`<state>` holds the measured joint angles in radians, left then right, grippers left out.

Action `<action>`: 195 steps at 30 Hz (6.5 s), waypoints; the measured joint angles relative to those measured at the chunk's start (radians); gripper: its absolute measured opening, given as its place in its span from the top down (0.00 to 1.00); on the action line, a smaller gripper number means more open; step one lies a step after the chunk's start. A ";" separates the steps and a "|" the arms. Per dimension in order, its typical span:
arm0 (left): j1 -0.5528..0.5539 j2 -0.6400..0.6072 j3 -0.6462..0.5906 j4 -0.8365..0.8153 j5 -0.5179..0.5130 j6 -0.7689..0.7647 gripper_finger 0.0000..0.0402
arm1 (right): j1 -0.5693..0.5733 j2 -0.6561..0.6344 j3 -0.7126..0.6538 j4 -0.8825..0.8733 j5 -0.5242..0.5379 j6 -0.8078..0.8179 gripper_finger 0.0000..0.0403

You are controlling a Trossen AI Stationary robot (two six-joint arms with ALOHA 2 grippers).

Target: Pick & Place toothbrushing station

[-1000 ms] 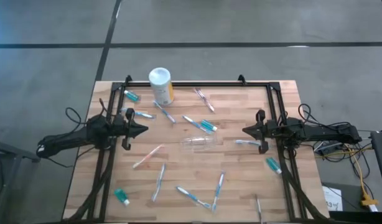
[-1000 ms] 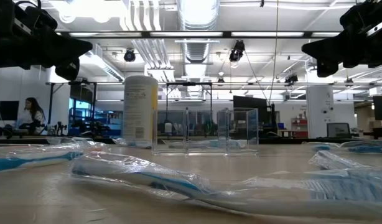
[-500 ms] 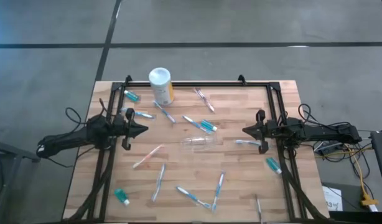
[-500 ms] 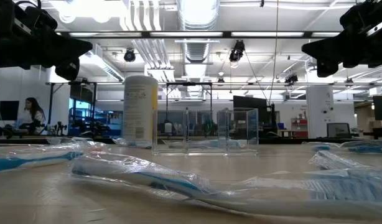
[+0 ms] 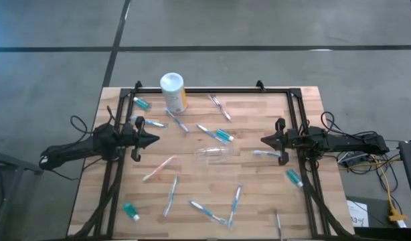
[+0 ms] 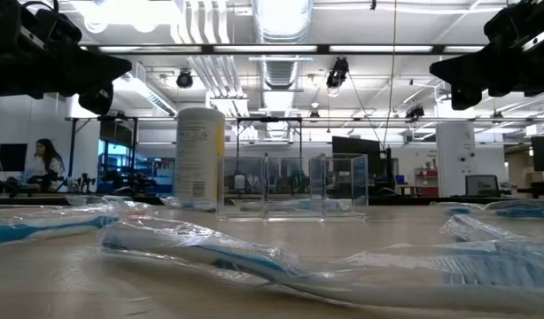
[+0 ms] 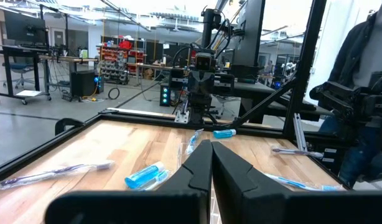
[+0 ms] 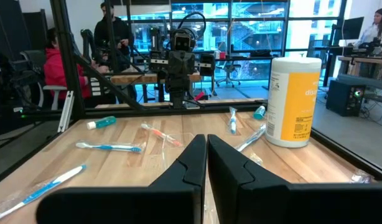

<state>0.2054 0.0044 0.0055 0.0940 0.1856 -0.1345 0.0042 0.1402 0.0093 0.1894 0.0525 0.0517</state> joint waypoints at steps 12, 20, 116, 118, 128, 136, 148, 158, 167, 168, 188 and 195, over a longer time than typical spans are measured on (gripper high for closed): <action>0.000 0.000 0.000 0.000 0.000 0.000 0.97 | 0.000 0.000 0.000 0.000 0.000 0.000 0.97; 0.000 0.000 0.000 0.000 0.000 0.000 0.97 | 0.000 0.000 0.000 0.000 0.000 0.000 0.97; 0.000 0.006 0.000 0.138 -0.047 -0.157 0.97 | 0.000 0.000 0.000 0.050 -0.001 0.016 0.97; 0.000 0.006 0.001 0.137 -0.047 -0.148 0.97 | 0.000 0.000 0.000 0.050 -0.001 0.016 0.97; 0.000 0.030 0.095 0.025 -0.038 -0.104 0.98 | 0.000 0.001 0.000 0.046 -0.001 0.016 0.97; -0.001 0.085 0.288 -0.258 -0.172 -0.109 0.99 | 0.000 0.001 0.000 0.045 -0.001 0.024 0.97; 0.000 0.405 0.568 -0.582 -0.449 -0.158 0.99 | 0.000 0.001 0.000 0.045 -0.001 0.024 0.97; 0.024 0.781 0.942 -0.823 -0.589 0.030 1.00 | 0.000 0.001 0.000 0.053 0.000 0.024 0.97; 0.049 1.024 1.212 -0.954 -0.406 0.138 0.97 | 0.000 0.001 0.000 0.052 0.000 0.024 0.97; 0.049 1.038 1.219 -0.953 -0.395 0.139 0.97 | 0.000 0.001 0.000 0.051 0.000 0.024 0.97; 0.392 1.259 1.250 -1.275 -0.464 0.617 0.98 | 0.000 0.000 0.000 0.053 0.004 0.024 0.97; 0.508 1.366 1.251 -1.339 -0.444 0.887 0.89 | -0.001 0.000 0.000 0.053 0.029 0.016 0.97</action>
<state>0.7138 1.3702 1.2564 -1.2447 -0.2589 0.7529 0.0036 0.1402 0.0093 0.2428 0.0819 0.0673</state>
